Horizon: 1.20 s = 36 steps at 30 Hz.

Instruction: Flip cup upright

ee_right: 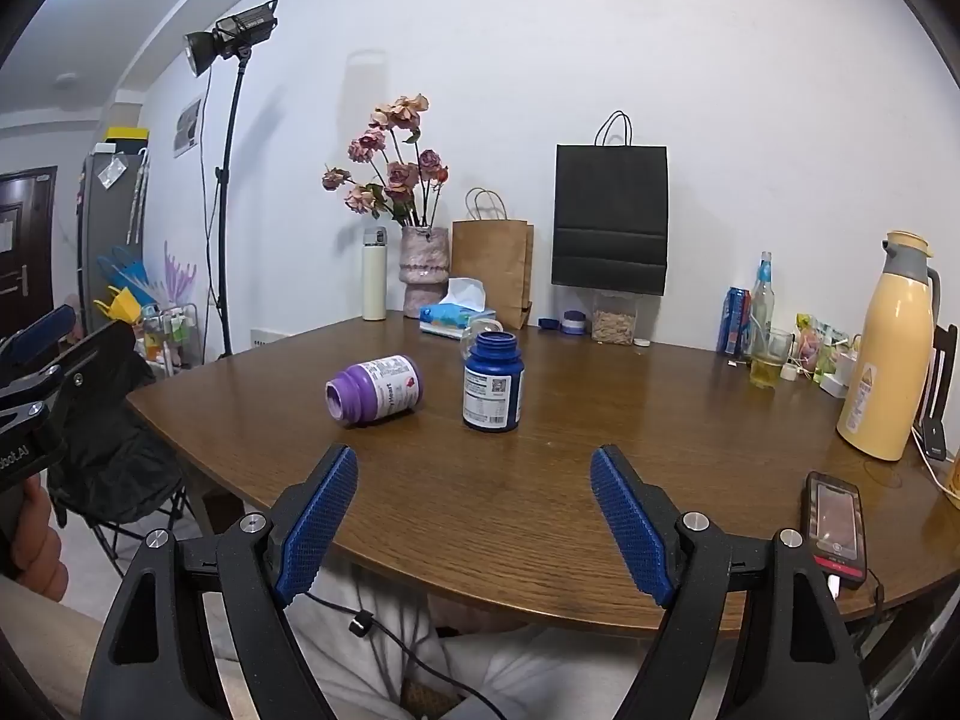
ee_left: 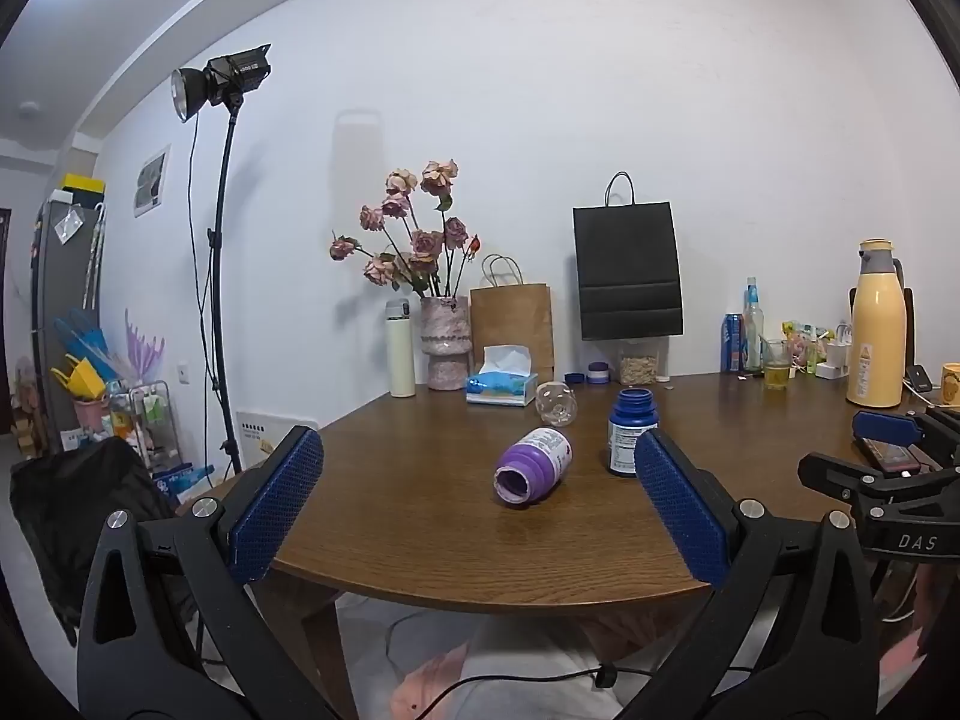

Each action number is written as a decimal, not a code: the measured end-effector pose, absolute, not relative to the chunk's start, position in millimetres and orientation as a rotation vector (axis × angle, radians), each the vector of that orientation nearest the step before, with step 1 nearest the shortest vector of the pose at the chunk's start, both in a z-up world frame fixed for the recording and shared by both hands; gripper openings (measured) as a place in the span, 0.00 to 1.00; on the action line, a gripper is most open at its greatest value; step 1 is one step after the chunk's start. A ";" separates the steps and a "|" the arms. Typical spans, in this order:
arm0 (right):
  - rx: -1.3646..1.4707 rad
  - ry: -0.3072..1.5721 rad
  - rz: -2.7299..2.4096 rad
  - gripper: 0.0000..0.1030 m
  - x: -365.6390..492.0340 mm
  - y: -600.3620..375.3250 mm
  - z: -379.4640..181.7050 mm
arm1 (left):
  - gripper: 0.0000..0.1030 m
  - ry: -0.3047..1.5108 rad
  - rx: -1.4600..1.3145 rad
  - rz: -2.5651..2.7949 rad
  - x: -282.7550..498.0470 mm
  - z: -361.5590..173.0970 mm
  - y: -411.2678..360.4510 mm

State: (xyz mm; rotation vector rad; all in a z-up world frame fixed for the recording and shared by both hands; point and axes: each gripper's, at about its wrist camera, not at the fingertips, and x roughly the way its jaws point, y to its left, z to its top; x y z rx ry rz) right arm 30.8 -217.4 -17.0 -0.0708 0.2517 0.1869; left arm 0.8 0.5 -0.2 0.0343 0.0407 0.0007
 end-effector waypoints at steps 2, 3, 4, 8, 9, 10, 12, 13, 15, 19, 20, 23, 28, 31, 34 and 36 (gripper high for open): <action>-0.078 0.252 0.186 0.82 30.8 -216.9 -17.2 | 1.00 0.042 0.034 0.000 1.8 -0.4 0.8; -0.077 0.252 0.186 0.82 30.8 -216.9 -17.3 | 1.00 0.035 0.037 0.000 0.2 -0.1 0.2; -0.076 0.251 0.186 0.82 30.5 -216.8 -17.2 | 1.00 0.035 0.037 0.001 0.2 -0.2 0.4; -0.070 0.256 0.188 0.82 31.0 -216.9 -17.7 | 1.00 0.036 0.038 0.000 0.4 -0.2 0.2; -0.071 0.256 0.187 0.82 31.0 -216.8 -17.7 | 1.00 0.035 0.038 0.000 0.4 -0.2 0.3; -0.071 0.256 0.186 0.82 31.0 -217.0 -17.6 | 1.00 0.036 0.038 0.000 0.6 -0.3 0.4; -0.071 0.257 0.187 0.82 31.0 -217.4 -17.3 | 1.00 0.036 0.039 0.000 0.3 -0.1 0.1; -0.072 0.257 0.186 0.82 30.9 -217.6 -17.1 | 1.00 0.036 0.039 0.001 0.6 -0.2 0.1; -0.072 0.255 0.186 0.82 30.7 -217.7 -16.7 | 1.00 0.034 0.040 0.002 0.7 -0.3 -0.2; -0.072 0.255 0.186 0.82 30.4 -218.7 -16.0 | 1.00 0.033 0.040 0.002 0.7 -0.4 -0.2; -0.072 0.254 0.186 0.82 30.4 -218.8 -16.0 | 1.00 0.032 0.040 0.001 1.6 -2.4 2.7; -0.073 0.255 0.186 0.82 30.5 -218.6 -15.9 | 1.00 0.030 0.041 0.002 1.5 -2.0 0.4; -0.072 0.256 0.187 0.82 30.6 -219.0 -15.9 | 1.00 0.030 0.041 0.003 -0.3 0.9 1.5; -0.071 0.256 0.188 0.82 30.7 -218.1 -15.3 | 1.00 0.029 0.041 0.004 -0.2 0.3 1.2; -0.077 0.257 0.189 0.82 30.9 -216.5 -14.6 | 1.00 0.033 0.036 0.007 0.6 1.5 1.6; -0.083 0.257 0.193 0.82 32.1 -216.1 -16.8 | 1.00 0.035 0.036 0.004 0.9 0.9 1.3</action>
